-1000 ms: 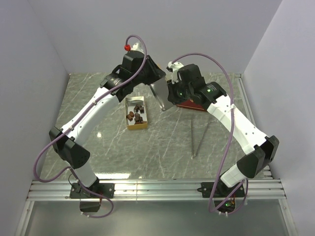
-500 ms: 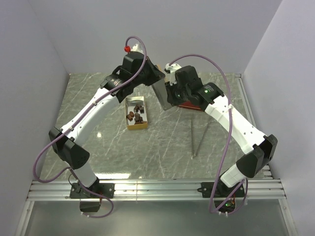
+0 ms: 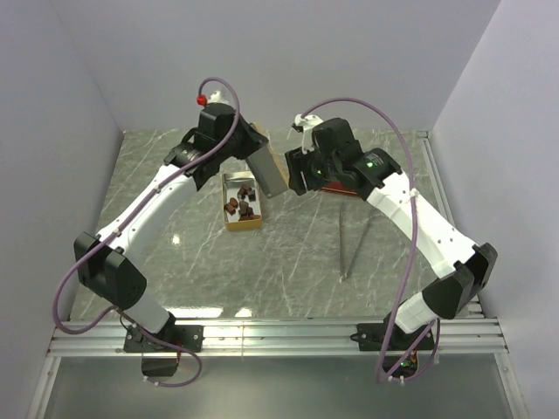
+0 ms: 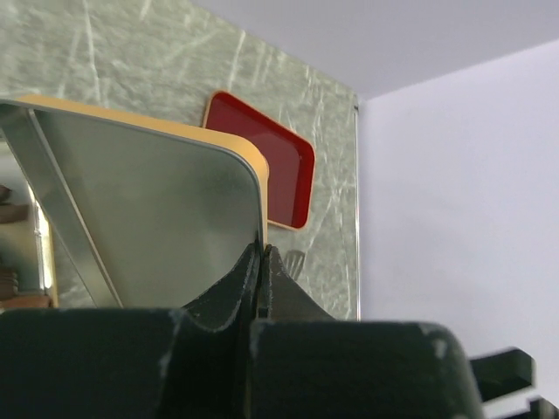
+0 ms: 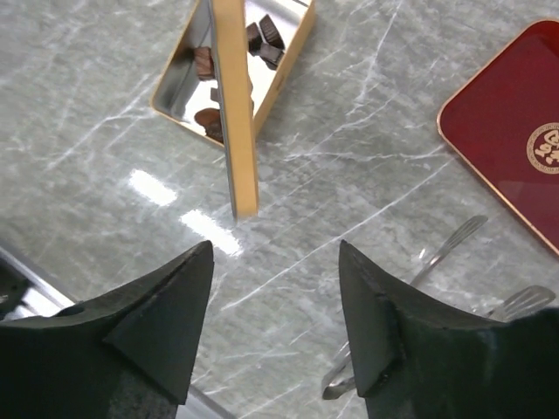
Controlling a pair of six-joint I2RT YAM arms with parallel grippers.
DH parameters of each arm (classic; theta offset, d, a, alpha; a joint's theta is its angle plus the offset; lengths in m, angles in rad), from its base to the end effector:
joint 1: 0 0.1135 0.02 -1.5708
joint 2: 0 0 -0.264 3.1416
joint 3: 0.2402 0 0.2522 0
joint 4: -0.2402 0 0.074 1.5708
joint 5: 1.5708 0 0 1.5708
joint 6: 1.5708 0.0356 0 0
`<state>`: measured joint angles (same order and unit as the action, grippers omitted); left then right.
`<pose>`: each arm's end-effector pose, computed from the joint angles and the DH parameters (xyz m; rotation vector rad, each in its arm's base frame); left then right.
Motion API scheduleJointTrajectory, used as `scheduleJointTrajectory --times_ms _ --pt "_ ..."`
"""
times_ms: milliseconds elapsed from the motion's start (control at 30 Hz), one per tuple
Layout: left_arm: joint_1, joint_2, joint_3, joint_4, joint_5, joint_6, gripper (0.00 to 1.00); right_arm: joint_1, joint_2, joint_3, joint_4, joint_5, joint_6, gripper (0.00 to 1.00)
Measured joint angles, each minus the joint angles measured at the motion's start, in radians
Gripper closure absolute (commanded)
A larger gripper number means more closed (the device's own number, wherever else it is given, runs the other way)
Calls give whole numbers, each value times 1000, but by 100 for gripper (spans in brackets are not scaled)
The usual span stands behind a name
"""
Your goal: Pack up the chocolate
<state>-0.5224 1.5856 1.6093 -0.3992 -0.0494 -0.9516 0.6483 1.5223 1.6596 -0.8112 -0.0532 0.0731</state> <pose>0.3209 -0.1827 0.4031 -0.4729 2.0070 -0.9055 0.2597 0.1991 0.4018 -0.6753 2.1799 0.4443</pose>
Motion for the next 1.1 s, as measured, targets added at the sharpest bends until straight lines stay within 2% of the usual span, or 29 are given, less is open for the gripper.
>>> scheduleJointTrajectory --times_ms 233,433,600,800,1100 --pt "93 -97 -86 162 82 19 100 -28 -38 80 -36 -83 96 32" --pt "156 -196 -185 446 196 3 100 -145 -14 201 28 -277 311 32" --pt "166 -248 -228 650 246 -39 100 -250 -38 72 266 -480 594 32" --pt "166 -280 -243 804 246 -68 100 -261 -41 -52 531 -648 894 32" --pt "166 -315 -290 930 211 -91 100 -308 -87 -229 961 -701 1255 30"
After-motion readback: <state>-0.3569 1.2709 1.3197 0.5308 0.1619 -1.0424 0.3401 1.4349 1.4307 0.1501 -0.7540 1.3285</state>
